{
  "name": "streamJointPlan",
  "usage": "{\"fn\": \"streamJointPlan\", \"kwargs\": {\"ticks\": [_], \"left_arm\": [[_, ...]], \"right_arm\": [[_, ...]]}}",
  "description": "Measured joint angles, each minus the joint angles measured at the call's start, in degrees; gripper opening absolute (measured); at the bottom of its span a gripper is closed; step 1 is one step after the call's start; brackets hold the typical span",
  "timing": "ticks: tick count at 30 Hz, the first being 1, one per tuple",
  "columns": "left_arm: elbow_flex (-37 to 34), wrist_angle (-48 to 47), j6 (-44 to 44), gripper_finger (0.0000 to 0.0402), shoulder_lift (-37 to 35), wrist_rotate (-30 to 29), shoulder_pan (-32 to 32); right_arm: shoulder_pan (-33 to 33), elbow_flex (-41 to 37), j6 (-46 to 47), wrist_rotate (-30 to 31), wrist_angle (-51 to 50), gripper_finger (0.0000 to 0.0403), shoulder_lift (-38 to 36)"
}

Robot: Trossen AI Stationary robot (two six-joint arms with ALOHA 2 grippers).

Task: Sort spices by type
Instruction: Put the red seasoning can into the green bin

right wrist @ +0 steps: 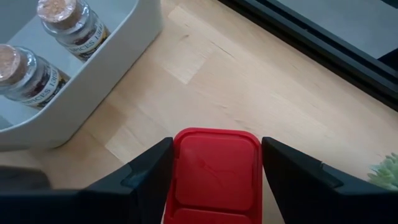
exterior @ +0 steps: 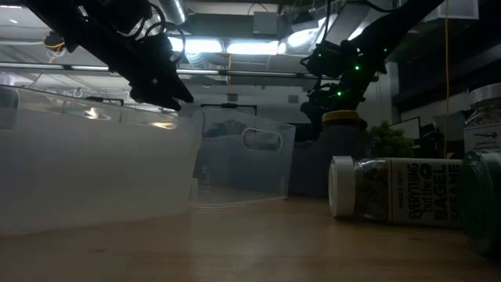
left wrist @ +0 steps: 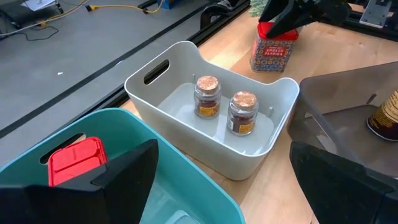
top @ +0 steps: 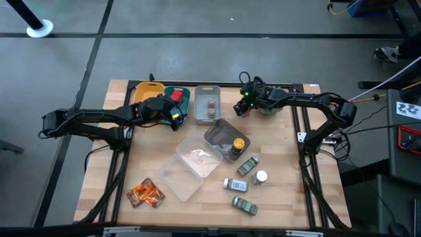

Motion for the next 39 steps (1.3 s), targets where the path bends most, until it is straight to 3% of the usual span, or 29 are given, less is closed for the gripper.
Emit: {"fn": "streamJointPlan", "kwargs": {"ticks": [32,39], "left_arm": [[0.02,1.9,0.42,0.0347,-1.68,0.0,-0.64],[0.02,1.86,0.42,0.0347,-1.68,0.0,-0.64]], "right_arm": [[0.07,-0.13,-1.5,2.58,1.27,0.0239,0.13],[0.09,-0.11,-6.52,2.51,1.49,0.0239,0.12]]}}
